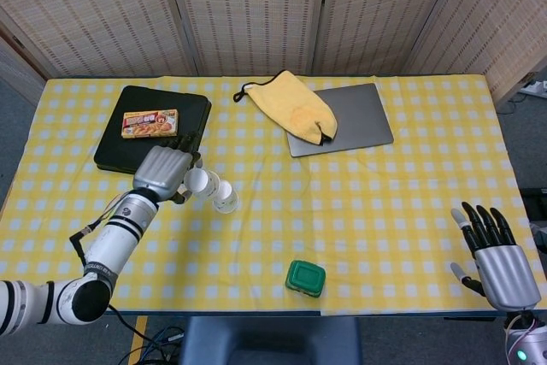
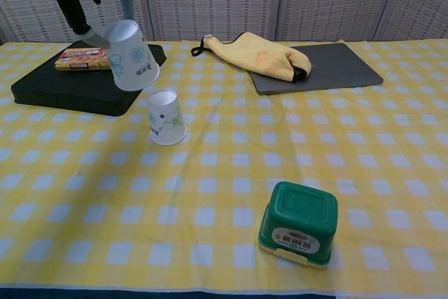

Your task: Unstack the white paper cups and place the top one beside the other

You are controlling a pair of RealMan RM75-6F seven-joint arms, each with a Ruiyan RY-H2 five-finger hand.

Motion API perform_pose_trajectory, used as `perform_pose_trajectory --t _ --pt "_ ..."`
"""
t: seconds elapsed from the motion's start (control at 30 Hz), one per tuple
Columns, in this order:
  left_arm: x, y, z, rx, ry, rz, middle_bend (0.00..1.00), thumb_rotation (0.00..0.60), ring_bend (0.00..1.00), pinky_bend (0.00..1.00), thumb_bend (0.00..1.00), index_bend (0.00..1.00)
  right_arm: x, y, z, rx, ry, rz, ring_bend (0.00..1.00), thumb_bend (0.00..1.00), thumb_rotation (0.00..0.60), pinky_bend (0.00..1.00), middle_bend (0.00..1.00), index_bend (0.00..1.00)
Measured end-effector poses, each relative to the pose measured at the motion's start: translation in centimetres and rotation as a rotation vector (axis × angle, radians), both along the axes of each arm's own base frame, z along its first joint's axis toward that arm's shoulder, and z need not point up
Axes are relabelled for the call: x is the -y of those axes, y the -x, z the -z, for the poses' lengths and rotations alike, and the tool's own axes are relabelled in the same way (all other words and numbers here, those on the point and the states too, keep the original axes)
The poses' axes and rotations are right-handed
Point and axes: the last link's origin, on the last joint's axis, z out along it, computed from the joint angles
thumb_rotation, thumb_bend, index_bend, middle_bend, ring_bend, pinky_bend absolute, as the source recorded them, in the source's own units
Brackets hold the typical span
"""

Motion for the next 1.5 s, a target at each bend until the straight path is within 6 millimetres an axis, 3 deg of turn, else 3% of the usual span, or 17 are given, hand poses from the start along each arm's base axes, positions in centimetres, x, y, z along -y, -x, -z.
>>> perform_pose_trajectory --t 0.27,0.5,1.0,1.3,1.5 --pt "0.2 3.4 -0.4 0.026 0.006 -0.06 0.0 0.6 0.0 0.18 0.32 0.39 0.1 -0.1 0.3 -0.011 0.002 0.003 0.0 0.22 0.6 0.0 0.0 0.03" --pt "-0.8 7.2 0.6 0.062 0.032 -0.111 0.0 0.6 0.0 0.18 0.32 0.39 0.1 0.0 0.8 -0.023 -0.006 0.01 0.0 0.22 0.6 0.0 0.0 0.03" --pt "-4.0 12.6 3.6 0.128 0.095 -0.181 0.0 0.6 0.0 0.18 0.32 0.4 0.4 0.0 1.4 -0.046 -0.003 0.024 0.0 0.22 0.6 0.0 0.0 0.03" --pt "-4.9 14.5 4.9 0.162 0.114 -0.202 0.0 0.6 0.0 0.18 0.32 0.39 0.6 0.0 1.5 -0.05 0.001 0.033 0.0 0.22 0.6 0.0 0.0 0.03" --pt "-4.4 14.1 4.9 0.174 0.143 -0.195 0.0 0.6 0.0 0.18 0.32 0.22 0.7 0.0 1.3 -0.045 0.009 0.034 0.0 0.22 0.6 0.0 0.0 0.03"
